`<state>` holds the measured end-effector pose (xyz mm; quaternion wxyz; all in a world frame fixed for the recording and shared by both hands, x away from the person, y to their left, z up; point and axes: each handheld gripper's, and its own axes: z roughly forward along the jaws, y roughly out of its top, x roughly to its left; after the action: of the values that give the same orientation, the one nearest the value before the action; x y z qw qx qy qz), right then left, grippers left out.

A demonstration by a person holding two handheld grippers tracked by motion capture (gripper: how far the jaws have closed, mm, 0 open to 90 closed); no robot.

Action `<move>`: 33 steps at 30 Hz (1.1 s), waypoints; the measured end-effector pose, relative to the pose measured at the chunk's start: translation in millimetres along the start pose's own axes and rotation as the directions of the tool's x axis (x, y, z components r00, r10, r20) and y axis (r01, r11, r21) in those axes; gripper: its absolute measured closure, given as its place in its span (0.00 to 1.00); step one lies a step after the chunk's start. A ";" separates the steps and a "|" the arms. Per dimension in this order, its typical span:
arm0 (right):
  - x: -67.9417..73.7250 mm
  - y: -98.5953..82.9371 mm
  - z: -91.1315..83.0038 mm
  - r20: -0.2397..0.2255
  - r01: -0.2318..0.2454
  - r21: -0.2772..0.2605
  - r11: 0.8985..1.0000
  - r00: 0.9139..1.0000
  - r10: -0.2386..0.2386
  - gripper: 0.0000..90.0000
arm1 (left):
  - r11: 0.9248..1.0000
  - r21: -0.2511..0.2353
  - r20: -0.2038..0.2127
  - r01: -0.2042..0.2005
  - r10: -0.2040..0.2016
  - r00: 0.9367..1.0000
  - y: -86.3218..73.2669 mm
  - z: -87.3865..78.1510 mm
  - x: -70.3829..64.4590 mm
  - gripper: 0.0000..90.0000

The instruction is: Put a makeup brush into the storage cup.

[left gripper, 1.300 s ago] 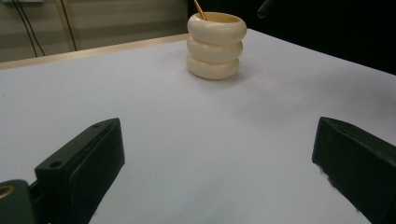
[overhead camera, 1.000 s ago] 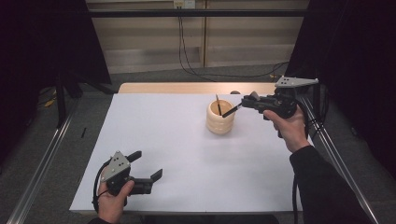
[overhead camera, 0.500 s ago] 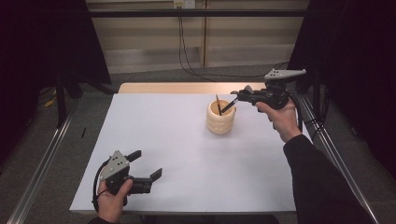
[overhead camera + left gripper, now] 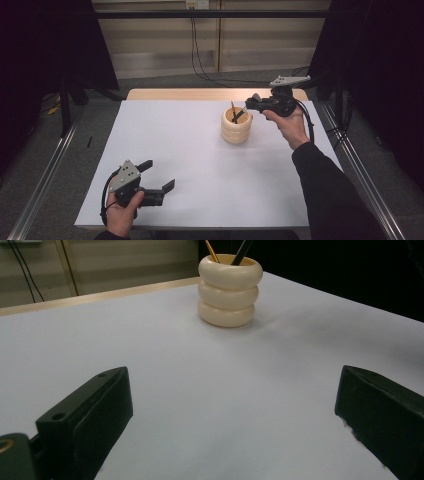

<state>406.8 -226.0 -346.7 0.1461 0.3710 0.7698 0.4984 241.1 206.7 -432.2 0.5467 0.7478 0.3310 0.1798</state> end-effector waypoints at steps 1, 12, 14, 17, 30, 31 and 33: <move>-1.0 -1.2 2.0 0.005 -0.004 0.004 1.000 1.000 0.004 0.86 | 1.000 -0.001 0.000 0.002 -0.002 1.000 -0.2 0.0 0.1 0.02; -6.6 -12.9 14.3 0.011 -0.017 0.021 1.000 1.000 0.017 0.86 | 1.000 -0.001 -0.006 -0.001 0.001 1.000 -1.0 -1.8 2.3 0.02; -7.1 -16.5 16.4 0.009 -0.026 0.026 0.999 1.000 0.025 0.86 | 1.000 0.002 -0.005 0.003 -0.003 1.000 -1.3 -2.2 1.6 0.02; -8.3 -21.5 20.0 0.013 -0.033 0.038 0.999 0.999 0.033 0.86 | 1.000 0.004 -0.011 0.000 0.000 1.000 -1.2 -2.6 1.1 0.02; -5.8 -29.9 25.0 0.030 -0.043 0.046 0.998 0.999 0.041 0.86 | 1.000 -0.002 -0.017 0.003 -0.003 1.000 -4.1 -9.3 2.5 0.03; -5.4 -30.4 25.9 0.031 -0.046 0.048 0.998 0.999 0.044 0.86 | 1.000 -0.001 -0.015 0.004 -0.004 1.000 -4.1 -9.6 2.4 0.03; -5.1 -31.2 27.4 0.030 -0.045 0.050 0.998 0.999 0.044 0.86 | 1.000 -0.003 -0.015 0.005 -0.005 1.000 -4.1 -9.3 2.4 0.03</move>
<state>413.3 -218.7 -387.4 0.1366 0.3988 0.7716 0.4764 235.8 215.6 -433.1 0.5459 0.7446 0.3367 0.1847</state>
